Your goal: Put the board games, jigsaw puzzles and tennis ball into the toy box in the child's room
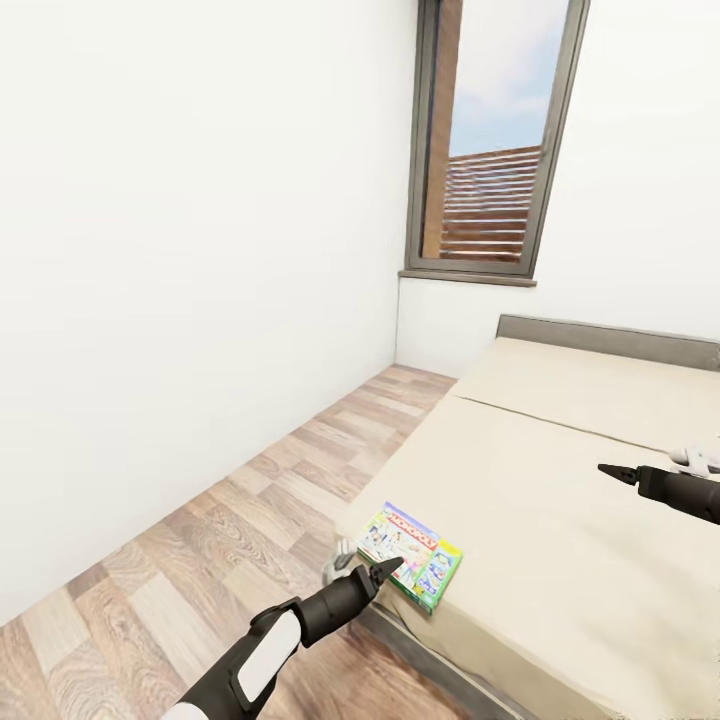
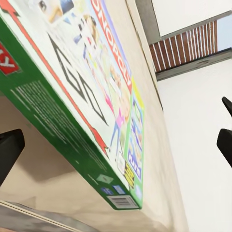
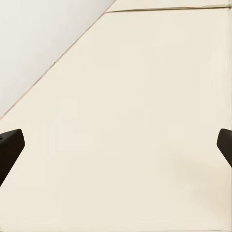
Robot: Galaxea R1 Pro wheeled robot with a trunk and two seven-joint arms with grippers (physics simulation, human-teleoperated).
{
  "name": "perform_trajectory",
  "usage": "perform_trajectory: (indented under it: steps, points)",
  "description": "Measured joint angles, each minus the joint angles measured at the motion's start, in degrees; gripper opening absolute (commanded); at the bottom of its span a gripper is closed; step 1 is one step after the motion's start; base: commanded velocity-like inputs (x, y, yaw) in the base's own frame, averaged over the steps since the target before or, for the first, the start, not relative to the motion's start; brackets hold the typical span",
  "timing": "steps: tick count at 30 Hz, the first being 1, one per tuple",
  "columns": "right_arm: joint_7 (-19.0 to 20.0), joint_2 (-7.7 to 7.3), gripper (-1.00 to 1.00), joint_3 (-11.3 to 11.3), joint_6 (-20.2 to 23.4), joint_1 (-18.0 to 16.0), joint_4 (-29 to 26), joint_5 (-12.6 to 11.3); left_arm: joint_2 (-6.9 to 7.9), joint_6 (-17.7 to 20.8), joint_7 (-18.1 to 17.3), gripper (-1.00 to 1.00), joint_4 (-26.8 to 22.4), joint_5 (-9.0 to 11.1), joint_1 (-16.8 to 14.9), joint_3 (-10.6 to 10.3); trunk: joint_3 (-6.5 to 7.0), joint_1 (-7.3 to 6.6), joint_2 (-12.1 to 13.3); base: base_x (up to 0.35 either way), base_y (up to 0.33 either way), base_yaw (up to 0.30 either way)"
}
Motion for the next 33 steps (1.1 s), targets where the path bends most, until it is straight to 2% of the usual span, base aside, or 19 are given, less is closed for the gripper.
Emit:
perform_trajectory:
  steps: [24,33]
  points:
    - [0.0,0.0,1.0,0.0,0.01,0.0,-0.01,0.01,0.28,-0.78,0.15,1.0,0.09,0.0,0.01,0.3,0.0,0.0,0.0,0.0,0.0,-0.033]
    - [0.0,0.0,1.0,0.0,0.01,0.0,-0.01,0.01,0.33,-1.59,0.18,1.0,0.14,0.0,0.01,1.97,0.0,0.0,0.0,0.0,0.0,-0.002]
